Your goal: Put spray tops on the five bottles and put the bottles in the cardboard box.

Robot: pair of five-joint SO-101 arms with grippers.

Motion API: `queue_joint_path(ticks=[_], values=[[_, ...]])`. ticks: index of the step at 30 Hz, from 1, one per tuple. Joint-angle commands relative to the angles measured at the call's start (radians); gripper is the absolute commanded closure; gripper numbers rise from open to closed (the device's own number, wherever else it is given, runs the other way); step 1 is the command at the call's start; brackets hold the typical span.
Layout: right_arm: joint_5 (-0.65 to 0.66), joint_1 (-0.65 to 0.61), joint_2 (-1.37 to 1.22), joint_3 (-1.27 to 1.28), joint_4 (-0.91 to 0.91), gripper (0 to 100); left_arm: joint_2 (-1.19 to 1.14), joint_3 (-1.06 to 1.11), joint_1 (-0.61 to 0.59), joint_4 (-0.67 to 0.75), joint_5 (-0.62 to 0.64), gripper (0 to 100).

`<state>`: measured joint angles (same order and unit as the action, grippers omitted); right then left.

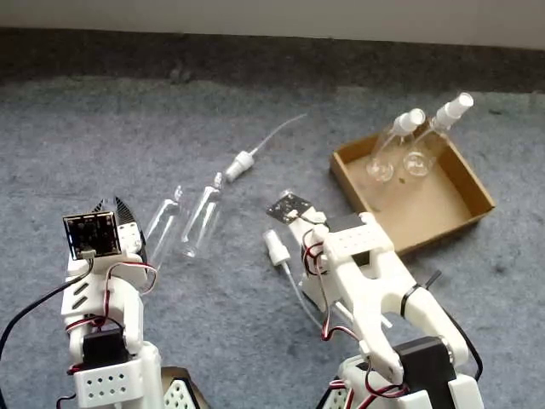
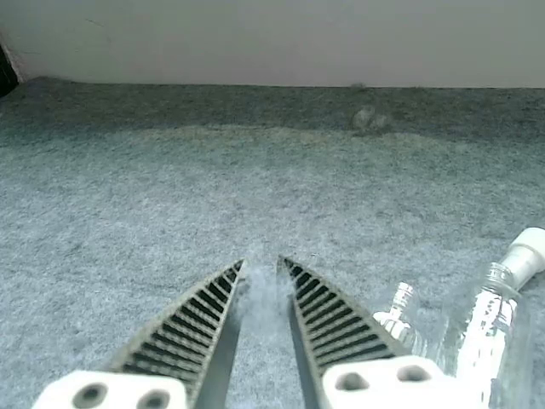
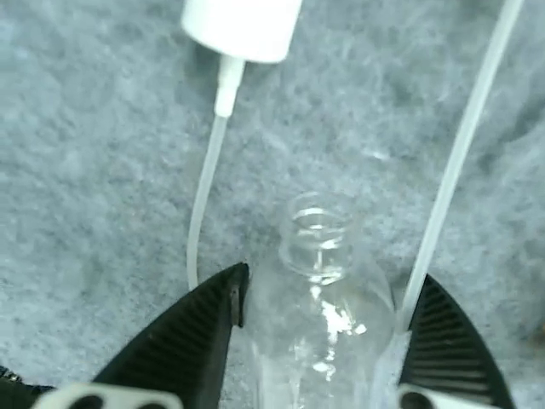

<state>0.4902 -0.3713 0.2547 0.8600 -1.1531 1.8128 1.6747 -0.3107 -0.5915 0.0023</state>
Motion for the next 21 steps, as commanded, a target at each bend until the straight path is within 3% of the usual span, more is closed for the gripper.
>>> queue_joint_path(ticks=[1, 16, 21], values=[[0.009, 0.013, 0.015, -0.038, -0.012, 67.5, 0.005, 0.019, -0.004, 0.020, -0.009, 99], [0.009, 0.013, 0.015, -0.038, -0.117, 67.4, 0.005, 0.019, -0.004, 0.020, -0.009, 99], [0.009, 0.013, 0.015, -0.045, -0.116, 75.8, 0.005, 0.019, -0.004, 0.020, -0.009, 99]])
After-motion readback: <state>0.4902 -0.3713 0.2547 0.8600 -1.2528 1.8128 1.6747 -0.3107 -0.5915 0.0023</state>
